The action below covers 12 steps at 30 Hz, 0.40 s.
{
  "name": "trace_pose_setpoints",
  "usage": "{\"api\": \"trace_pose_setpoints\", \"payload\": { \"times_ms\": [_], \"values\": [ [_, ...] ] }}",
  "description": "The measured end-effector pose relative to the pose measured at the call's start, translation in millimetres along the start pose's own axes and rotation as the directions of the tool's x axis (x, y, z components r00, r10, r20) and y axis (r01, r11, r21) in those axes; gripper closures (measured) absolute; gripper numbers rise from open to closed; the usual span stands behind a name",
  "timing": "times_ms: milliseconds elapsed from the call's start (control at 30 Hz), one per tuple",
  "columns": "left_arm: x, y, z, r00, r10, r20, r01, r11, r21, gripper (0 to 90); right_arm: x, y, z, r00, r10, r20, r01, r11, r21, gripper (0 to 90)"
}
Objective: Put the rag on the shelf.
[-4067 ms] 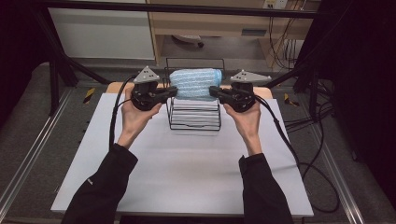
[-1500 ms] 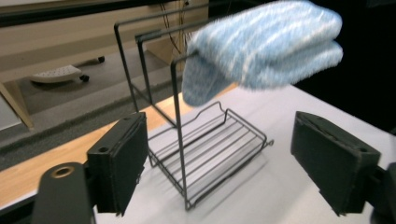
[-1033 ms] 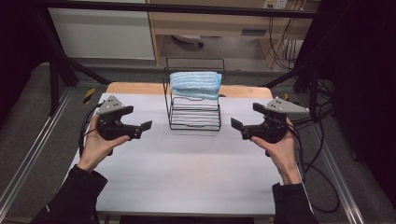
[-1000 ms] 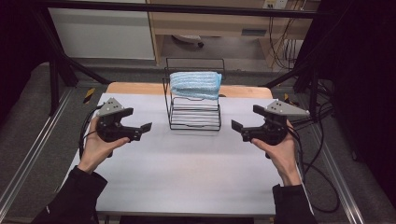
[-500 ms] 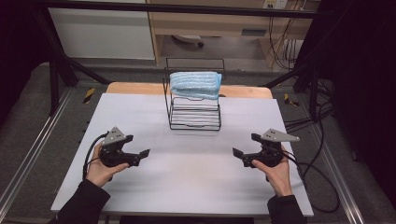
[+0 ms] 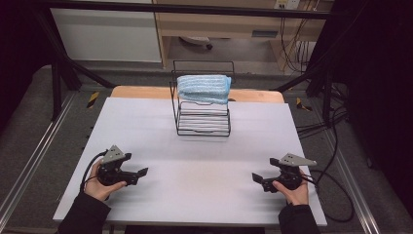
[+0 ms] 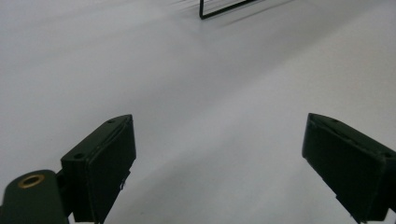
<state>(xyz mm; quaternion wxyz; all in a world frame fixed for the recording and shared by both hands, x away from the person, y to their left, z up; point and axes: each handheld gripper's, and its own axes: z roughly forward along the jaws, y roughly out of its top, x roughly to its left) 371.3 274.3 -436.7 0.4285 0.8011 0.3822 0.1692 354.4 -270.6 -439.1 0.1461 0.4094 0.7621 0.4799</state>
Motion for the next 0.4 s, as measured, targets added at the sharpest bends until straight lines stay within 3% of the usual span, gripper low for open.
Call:
{"api": "trace_pose_setpoints", "payload": {
  "times_ms": [67, 400],
  "values": [
    [1.3, -3.6, -0.5, 1.0000, 0.001, 0.000, -0.001, 1.0000, 0.000, 9.7, -3.0, -4.0, -1.8, 0.9998, 0.020, 0.000, -0.020, 1.000, 0.003, 0.8],
    [3.2, -8.9, -2.0, 1.0000, 0.007, 0.007, -0.007, 1.0000, -0.006, 9.7, -5.5, -7.6, 0.2, 0.9998, -0.006, 0.017, 0.006, 0.999, 0.041, 0.8]
  ]
}}
